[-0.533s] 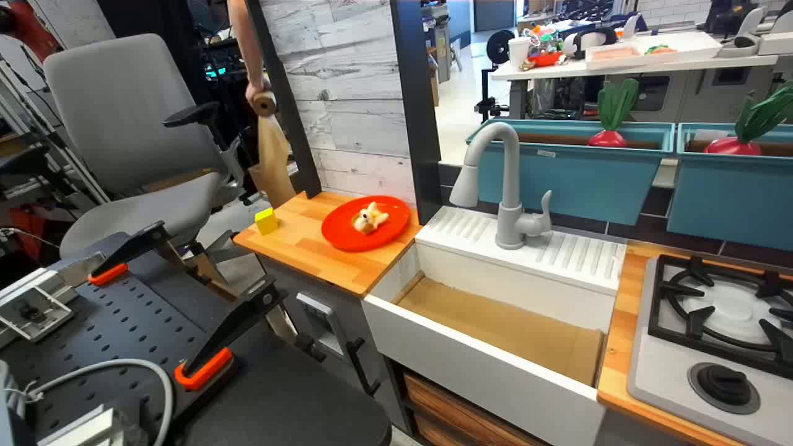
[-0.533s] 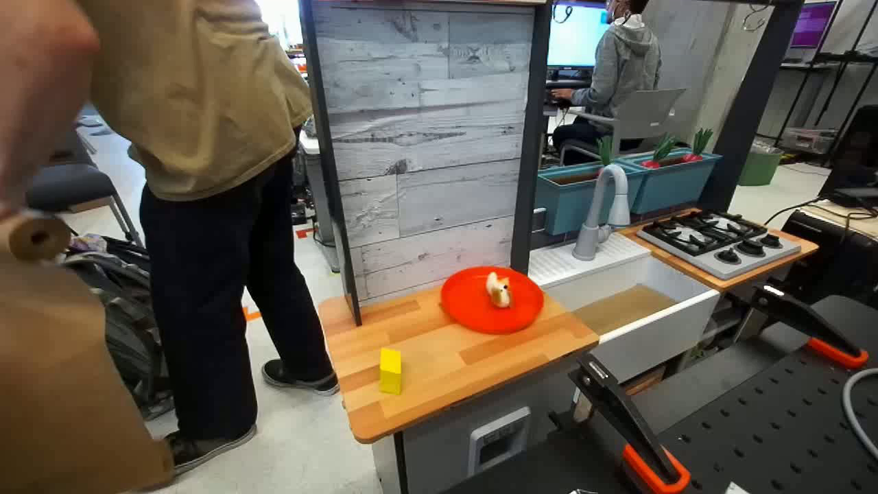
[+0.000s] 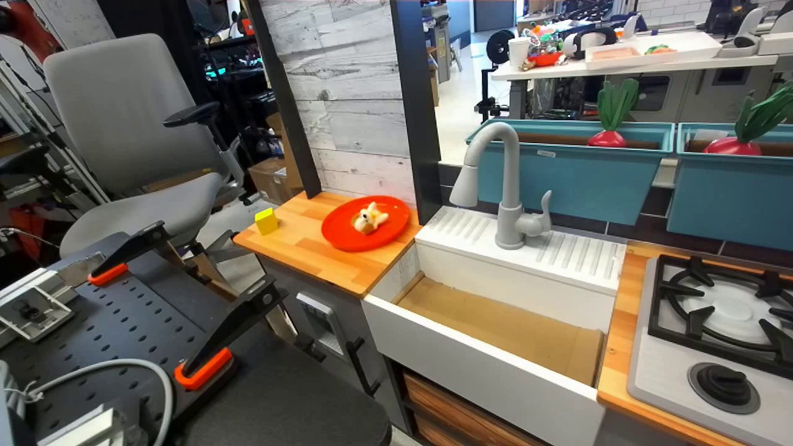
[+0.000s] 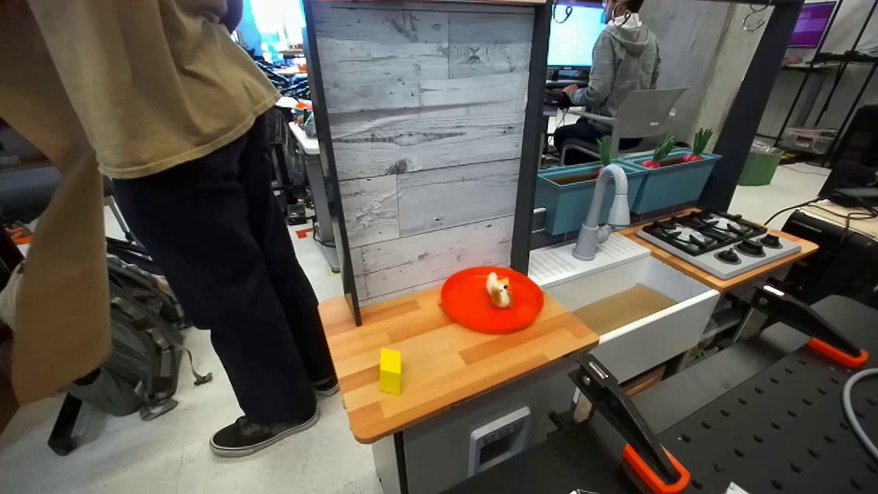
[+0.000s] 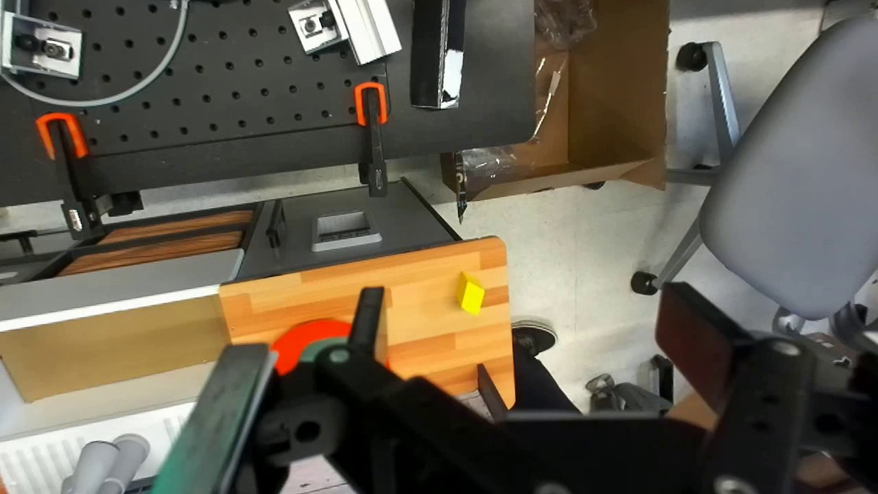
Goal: Turn the faucet to the left
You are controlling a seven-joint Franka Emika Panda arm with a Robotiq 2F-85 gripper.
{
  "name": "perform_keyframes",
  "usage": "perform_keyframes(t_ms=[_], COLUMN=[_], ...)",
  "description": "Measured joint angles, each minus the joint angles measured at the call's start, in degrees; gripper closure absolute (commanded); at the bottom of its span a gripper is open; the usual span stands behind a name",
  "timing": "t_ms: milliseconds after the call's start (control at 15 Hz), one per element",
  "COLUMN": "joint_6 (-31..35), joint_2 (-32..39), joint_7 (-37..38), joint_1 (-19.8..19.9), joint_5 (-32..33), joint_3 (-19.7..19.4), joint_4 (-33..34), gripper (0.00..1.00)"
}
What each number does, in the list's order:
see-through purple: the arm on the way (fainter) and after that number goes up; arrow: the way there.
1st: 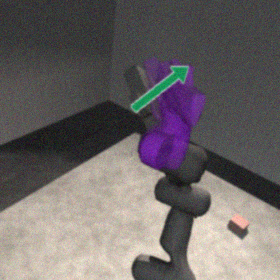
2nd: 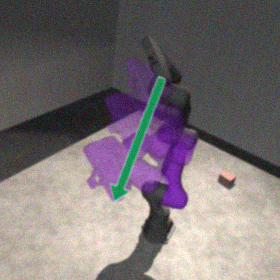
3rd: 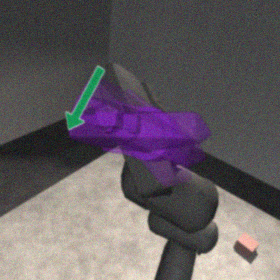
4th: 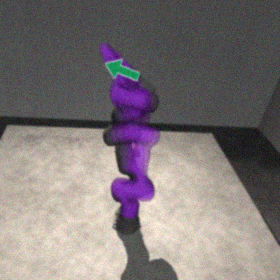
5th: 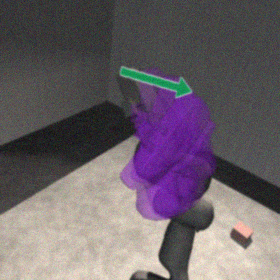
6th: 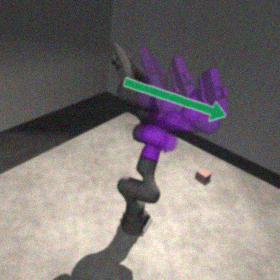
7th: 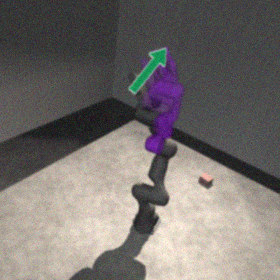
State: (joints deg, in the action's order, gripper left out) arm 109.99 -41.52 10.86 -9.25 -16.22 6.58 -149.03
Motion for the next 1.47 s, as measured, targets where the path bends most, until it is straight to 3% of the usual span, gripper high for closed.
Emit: perform_keyframes(t_ms=[267,667,1067,1467], joint_6=[4.01,17.38,28.5,35.47], joint_2=[0.13,5.52,19.15,36.24], joint_7=[-0.12,-2.57,-7.84,-13.26], joint_1=[2.17,7.55,10.94,12.68], joint_5=[0.24,1.33,1.33,-0.61], joint_3=[-0.24,-3.46,-10.71,-16.25], joint_4=[-0.03,0.06,2.76,10.51], gripper=[0.0,0.0,0.0,0.0])
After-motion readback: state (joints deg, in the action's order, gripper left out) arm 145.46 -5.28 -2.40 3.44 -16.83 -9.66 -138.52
